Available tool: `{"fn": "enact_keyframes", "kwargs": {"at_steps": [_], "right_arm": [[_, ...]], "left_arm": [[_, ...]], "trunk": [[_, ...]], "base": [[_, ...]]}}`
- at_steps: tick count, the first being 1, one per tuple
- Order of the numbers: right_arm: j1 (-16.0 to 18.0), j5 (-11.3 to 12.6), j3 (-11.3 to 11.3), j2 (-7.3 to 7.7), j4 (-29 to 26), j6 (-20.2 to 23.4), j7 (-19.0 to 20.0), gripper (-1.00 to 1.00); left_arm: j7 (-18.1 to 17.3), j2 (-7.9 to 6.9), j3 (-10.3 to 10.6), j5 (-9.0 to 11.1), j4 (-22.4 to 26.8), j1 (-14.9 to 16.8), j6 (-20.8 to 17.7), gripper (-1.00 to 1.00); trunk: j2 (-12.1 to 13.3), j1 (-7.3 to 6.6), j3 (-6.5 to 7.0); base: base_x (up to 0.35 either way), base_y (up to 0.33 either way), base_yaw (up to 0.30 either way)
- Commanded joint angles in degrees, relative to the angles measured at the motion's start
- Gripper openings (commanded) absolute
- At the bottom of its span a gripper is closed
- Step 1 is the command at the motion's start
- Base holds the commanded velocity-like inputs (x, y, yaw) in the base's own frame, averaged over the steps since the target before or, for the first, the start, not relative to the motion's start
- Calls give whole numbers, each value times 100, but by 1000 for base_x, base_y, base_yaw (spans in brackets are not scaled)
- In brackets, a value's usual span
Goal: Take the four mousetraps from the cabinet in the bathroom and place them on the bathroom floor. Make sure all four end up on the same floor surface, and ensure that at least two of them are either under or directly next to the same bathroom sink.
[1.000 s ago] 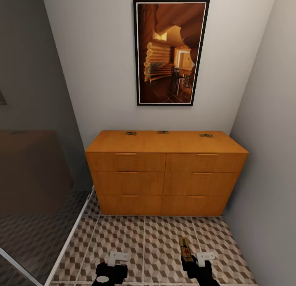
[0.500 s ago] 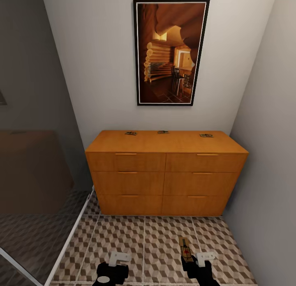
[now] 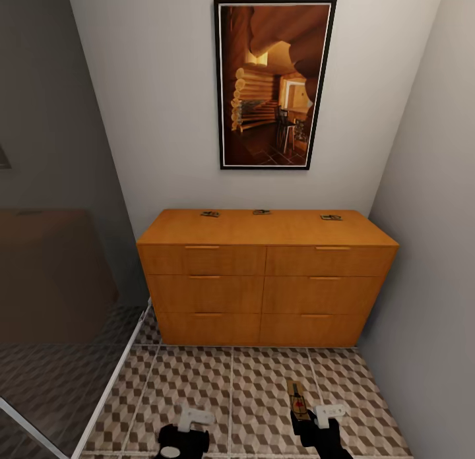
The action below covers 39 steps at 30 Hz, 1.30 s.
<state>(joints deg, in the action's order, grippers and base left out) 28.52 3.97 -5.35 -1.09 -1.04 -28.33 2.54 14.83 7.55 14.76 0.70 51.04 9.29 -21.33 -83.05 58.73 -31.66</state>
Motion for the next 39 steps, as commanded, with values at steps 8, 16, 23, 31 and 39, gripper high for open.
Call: {"fn": "enact_keyframes", "kwargs": {"at_steps": [8,16,23,31,39], "right_arm": [[4,67,-45,-11,7,-22,36,-100],[5,65,-45,-18,7,-21,36,-100],[7,63,-45,-28,7,-16,36,-100],[6,61,-44,-19,7,-21,36,-100],[6,60,-42,-23,7,-23,43,-100]], "left_arm": [[42,42,18,-18,1217,197,-1429,100],[48,72,18,3,1908,1441,-3108,100],[46,90,6,73,1138,3337,-3630,100],[50,87,-216,683,145,4822,-3659,100],[46,70,-1128,949,-176,5521,-3668,100]], "trunk": [[-3,0,-6],[-3,0,-6],[-3,0,-6],[-3,0,-6],[-3,0,-6]], "base": [[0,0,0],[0,0,0],[0,0,0],[0,0,0],[0,0,0]]}}
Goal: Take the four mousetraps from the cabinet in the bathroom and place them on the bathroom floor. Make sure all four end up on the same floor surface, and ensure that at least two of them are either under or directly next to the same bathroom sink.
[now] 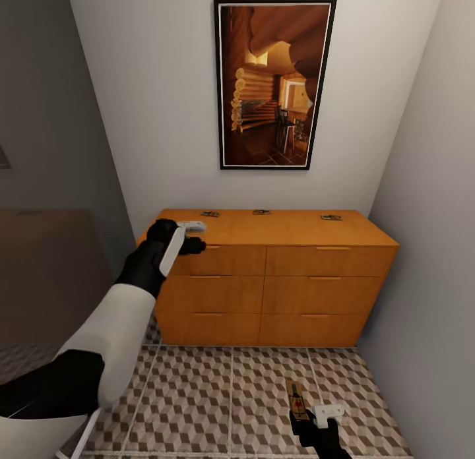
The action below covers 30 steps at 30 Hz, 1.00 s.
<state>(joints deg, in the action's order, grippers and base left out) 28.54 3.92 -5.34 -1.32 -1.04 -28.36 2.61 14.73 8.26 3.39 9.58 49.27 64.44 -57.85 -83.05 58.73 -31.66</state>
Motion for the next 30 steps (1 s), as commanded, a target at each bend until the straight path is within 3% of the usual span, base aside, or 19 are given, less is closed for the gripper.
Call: {"fn": "enact_keyframes", "kwargs": {"at_steps": [1,6,15,22,30], "right_arm": [[4,65,-43,1,7,-20,36,-100],[3,65,-45,0,7,-7,38,-100],[3,65,-46,0,7,1,38,-100],[3,65,-46,0,7,5,37,-100],[3,65,-46,0,7,6,37,-100]], "left_arm": [[49,-1,-3,72,-55,14,-18,100],[13,7,-24,300,-397,47,-30,100],[4,9,-11,357,-417,51,-33,100],[4,6,85,360,-106,51,-47,100],[4,-4,351,361,376,51,-67,100]], "trunk": [[-3,0,-6],[-3,0,-6],[-3,0,-6],[-3,0,-6],[-3,0,-6]], "base": [[0,0,0],[0,0,0],[0,0,0],[0,0,0],[81,0,0]]}}
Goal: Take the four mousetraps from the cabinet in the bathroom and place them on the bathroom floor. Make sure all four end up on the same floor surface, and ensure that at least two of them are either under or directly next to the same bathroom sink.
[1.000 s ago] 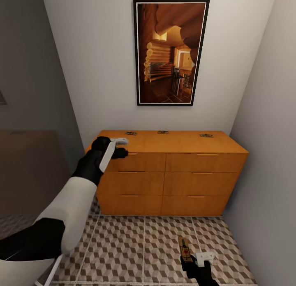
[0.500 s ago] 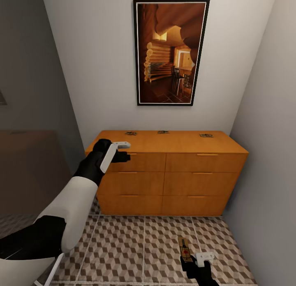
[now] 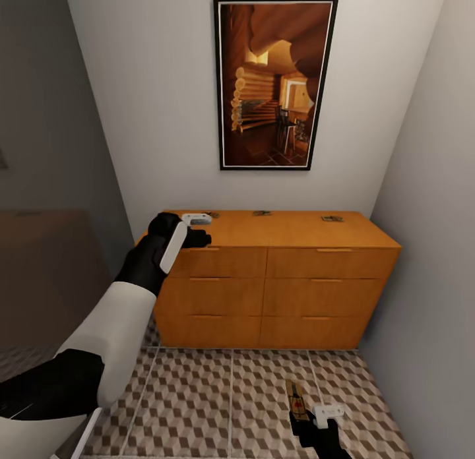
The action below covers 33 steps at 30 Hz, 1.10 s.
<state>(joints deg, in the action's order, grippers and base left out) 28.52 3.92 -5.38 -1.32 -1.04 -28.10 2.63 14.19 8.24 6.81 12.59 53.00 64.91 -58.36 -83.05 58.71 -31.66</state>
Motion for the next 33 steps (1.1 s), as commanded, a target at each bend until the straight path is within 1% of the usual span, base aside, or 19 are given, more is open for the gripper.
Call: {"fn": "enact_keyframes", "kwargs": {"at_steps": [1,6,15,17,20,23,24,26,27,29,30,31,33], "right_arm": [[6,65,-42,1,7,-20,36,-100],[5,65,-42,1,7,-20,36,-100],[4,66,-42,1,13,-10,39,-100],[-40,65,-42,6,20,-17,48,-100],[-283,65,-42,29,22,-44,62,-100],[-715,65,-40,59,24,-193,85,-100],[-893,65,-41,71,24,-333,90,-100],[-1226,65,-41,87,24,-744,96,-100],[-1295,65,-41,89,24,-861,98,-100],[-1583,63,-42,94,26,-1257,99,-100],[-1739,62,-42,92,25,-1399,98,-100],[-1809,62,-42,91,25,-1466,98,-100],[-2041,64,-42,82,25,-1747,98,-100]], "left_arm": [[57,0,35,59,18,4,-16,100],[57,2,85,59,41,4,-17,100],[57,-1,93,59,26,4,-17,100],[57,1,93,59,24,4,-17,100],[57,2,102,59,39,4,-17,100],[57,-2,108,59,48,4,-17,100],[57,-4,111,59,50,4,-17,100],[57,-5,116,59,45,4,-17,100],[57,-6,116,59,43,4,-17,100],[57,-6,127,59,39,4,-17,100],[57,-6,149,59,34,4,-17,100],[57,-6,164,59,31,4,-17,100],[57,-11,266,59,23,4,-16,100]], "trunk": [[-3,2,-6],[-3,2,-6],[-3,2,-6],[-3,2,-6],[-3,2,-6],[-3,2,-6],[-3,2,-6],[-3,2,-6],[-3,2,-6],[-3,2,-6],[-3,2,-6],[-3,2,-6],[-3,2,-6]], "base": [[264,0,0],[313,0,0],[333,0,0],[335,0,0],[334,0,0],[296,0,0],[262,0,0],[250,0,0],[244,0,0],[240,0,0],[238,0,0],[237,0,0],[234,0,0]]}}
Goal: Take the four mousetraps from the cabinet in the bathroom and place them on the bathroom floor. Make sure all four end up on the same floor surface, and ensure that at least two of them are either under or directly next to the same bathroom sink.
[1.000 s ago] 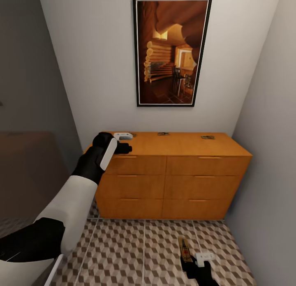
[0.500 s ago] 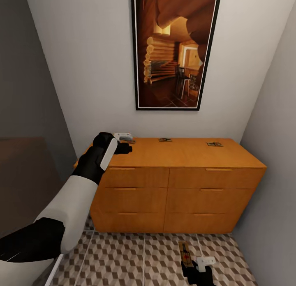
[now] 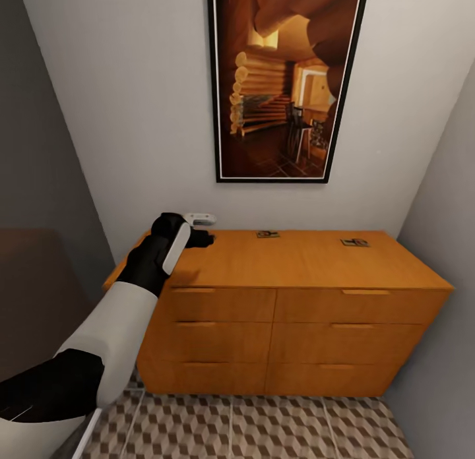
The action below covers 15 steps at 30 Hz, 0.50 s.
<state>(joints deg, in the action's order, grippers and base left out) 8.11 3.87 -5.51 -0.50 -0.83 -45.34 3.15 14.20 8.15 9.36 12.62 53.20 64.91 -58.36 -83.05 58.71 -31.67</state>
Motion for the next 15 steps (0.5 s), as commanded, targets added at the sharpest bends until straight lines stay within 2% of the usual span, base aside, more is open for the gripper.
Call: {"fn": "enact_keyframes", "kwargs": {"at_steps": [1,6,15], "right_arm": [[-51,69,-29,-2,4,-94,45,-100],[-252,70,-29,-10,4,-380,34,-100],[-282,70,-26,-12,-4,-414,22,-100]], "left_arm": [[57,-4,43,57,2,4,-14,100],[57,-25,219,57,46,4,-17,100],[57,-159,258,57,-19,4,-10,100]], "trunk": [[-3,2,-5],[-3,2,-5],[-3,2,-5]], "base": [[230,0,0],[135,0,0],[13,0,0]]}}
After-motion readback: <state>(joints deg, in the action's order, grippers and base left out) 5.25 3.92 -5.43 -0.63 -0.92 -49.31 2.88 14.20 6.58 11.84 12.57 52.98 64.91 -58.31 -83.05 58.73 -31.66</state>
